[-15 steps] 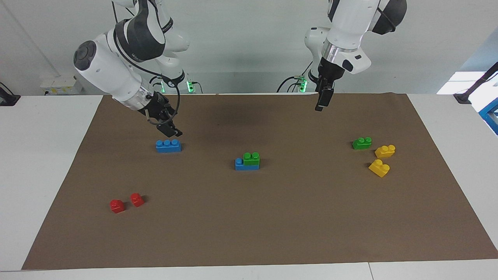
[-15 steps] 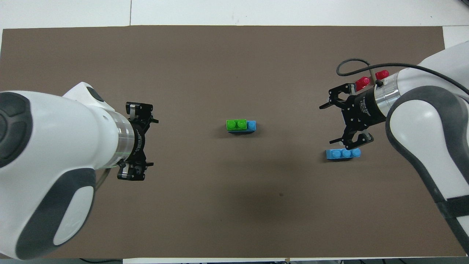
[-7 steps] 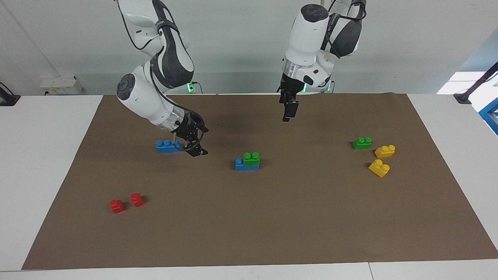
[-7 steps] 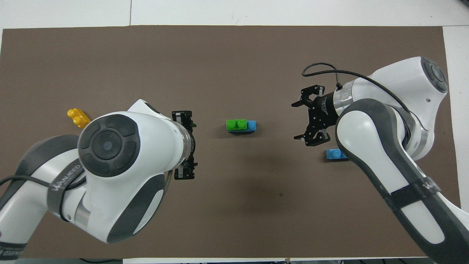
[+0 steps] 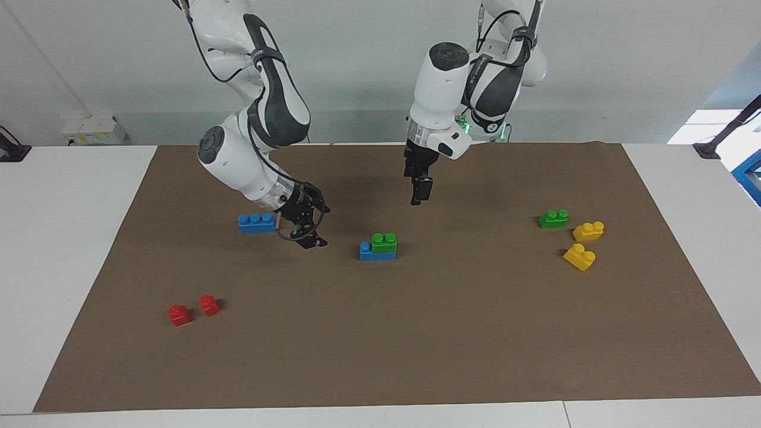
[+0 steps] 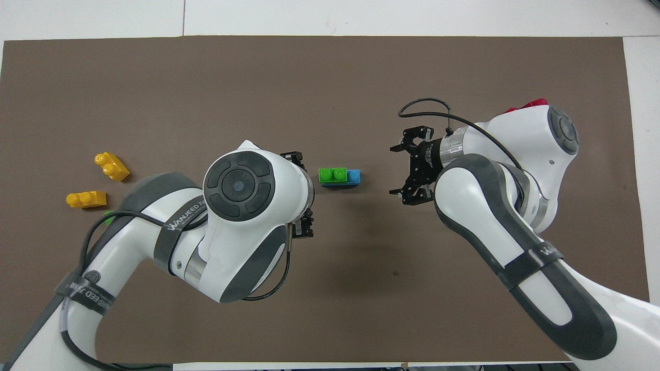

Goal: Remove green block with left arm and hold with right
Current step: 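Close the left gripper on green while the right gripper closes on blue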

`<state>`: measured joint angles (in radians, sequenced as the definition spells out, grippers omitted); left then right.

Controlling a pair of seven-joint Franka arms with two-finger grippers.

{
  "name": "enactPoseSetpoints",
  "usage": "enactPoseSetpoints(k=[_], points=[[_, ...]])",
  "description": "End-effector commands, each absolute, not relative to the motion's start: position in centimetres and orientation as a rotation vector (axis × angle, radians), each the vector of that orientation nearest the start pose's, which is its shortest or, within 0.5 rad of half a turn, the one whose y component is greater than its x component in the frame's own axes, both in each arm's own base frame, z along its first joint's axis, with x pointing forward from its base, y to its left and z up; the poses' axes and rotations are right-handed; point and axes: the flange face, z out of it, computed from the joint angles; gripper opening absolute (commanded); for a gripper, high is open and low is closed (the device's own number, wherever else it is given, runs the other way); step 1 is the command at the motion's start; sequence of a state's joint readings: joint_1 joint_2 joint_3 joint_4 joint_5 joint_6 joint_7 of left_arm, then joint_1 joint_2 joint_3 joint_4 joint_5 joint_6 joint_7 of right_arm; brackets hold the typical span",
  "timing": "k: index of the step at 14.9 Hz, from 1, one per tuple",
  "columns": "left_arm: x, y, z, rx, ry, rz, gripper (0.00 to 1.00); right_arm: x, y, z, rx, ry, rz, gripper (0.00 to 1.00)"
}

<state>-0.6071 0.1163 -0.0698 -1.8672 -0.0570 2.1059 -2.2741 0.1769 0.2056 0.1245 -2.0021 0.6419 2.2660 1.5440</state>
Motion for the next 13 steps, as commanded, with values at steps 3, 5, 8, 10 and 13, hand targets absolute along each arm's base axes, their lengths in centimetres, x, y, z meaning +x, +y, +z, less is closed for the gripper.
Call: enactPoseSetpoints(k=[3,5,8,10,13], points=[[48.4,-40.7,44.5,2.019,2.230,-0.031,1.00,56.4,21.0,34.2,-1.818,2.029,0.534,0.99],[48.7,-40.9,43.3,2.021,2.233,-0.033,1.00,56.3,22.1,33.4,-1.817,2.024,0.526,0.99],[49.5,-42.4,40.8,2.050,2.240,-0.010,1.00,56.2,23.3,31.5,-1.798,2.035,0.510,0.99],[50.4,-43.1,39.3,2.043,2.259,0.014,1.00,56.4,23.9,30.5,-1.767,2.042,0.487,0.99],[50.4,-43.3,38.9,2.035,2.262,0.014,1.00,56.6,24.7,29.4,-1.761,2.042,0.457,0.99]])
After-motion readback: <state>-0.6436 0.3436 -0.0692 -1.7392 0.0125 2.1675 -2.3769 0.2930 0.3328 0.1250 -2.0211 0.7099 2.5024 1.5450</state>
